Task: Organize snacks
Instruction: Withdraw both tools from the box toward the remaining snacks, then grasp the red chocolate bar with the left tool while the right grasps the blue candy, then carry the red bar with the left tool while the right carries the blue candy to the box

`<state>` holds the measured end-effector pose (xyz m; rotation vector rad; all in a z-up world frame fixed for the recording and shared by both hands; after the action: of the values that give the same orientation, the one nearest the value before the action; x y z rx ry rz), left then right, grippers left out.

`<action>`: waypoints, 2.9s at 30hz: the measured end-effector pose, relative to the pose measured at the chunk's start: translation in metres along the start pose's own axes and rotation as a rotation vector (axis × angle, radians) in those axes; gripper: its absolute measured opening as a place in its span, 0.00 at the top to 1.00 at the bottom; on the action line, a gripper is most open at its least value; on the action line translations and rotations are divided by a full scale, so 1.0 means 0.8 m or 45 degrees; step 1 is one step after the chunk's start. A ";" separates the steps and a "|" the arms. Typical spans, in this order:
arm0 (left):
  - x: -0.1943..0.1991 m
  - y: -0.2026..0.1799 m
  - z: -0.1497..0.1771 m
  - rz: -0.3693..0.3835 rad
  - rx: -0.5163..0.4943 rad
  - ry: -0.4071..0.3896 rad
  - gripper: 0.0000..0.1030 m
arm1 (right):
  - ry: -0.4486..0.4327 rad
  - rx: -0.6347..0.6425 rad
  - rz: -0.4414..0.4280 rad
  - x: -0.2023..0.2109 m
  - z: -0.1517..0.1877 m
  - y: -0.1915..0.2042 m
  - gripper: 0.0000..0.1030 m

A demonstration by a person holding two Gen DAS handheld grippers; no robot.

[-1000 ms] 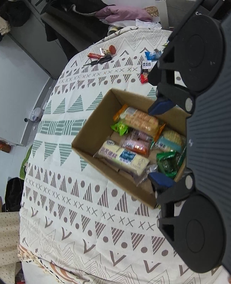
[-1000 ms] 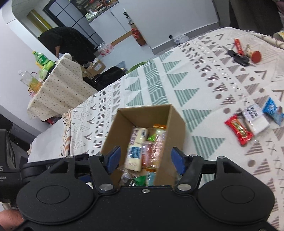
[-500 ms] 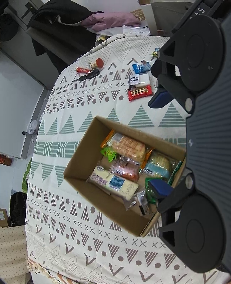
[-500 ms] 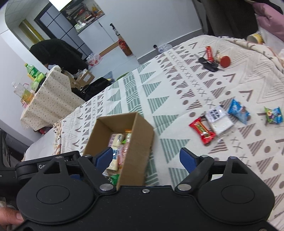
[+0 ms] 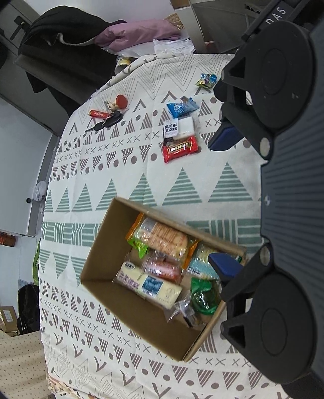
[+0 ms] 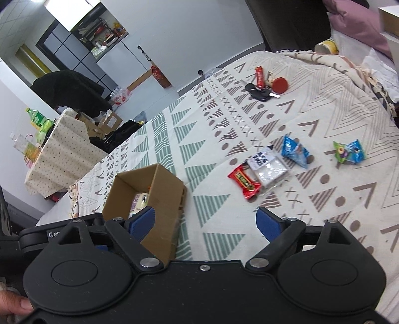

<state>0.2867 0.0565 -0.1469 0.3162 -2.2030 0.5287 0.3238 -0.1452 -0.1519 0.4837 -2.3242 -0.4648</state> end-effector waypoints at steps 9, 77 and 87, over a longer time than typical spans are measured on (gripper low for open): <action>-0.009 -0.044 0.015 0.030 -0.037 -0.002 0.15 | -0.005 -0.007 0.017 0.014 -0.006 -0.042 0.14; -0.231 -0.105 0.029 -0.083 -0.007 0.188 0.82 | 0.116 -0.098 0.287 -0.137 -0.051 -0.248 0.71; -0.193 -0.105 0.042 -0.048 -0.012 0.179 0.82 | 0.125 -0.152 0.242 -0.097 -0.034 -0.234 0.75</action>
<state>0.3938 -0.0265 -0.2643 0.3059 -2.0596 0.5048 0.4351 -0.2761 -0.2626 0.2206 -2.2071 -0.4739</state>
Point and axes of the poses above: each gripper's, at about its wrist camera, not at the fingertips, and x roughly against the way its jaws point, y to its left, z to its underside, the point moved 8 cm from there along -x, roughly the way its jaws point, and after that the axes turned 15 degrees about -y, right-handed, at the moved point
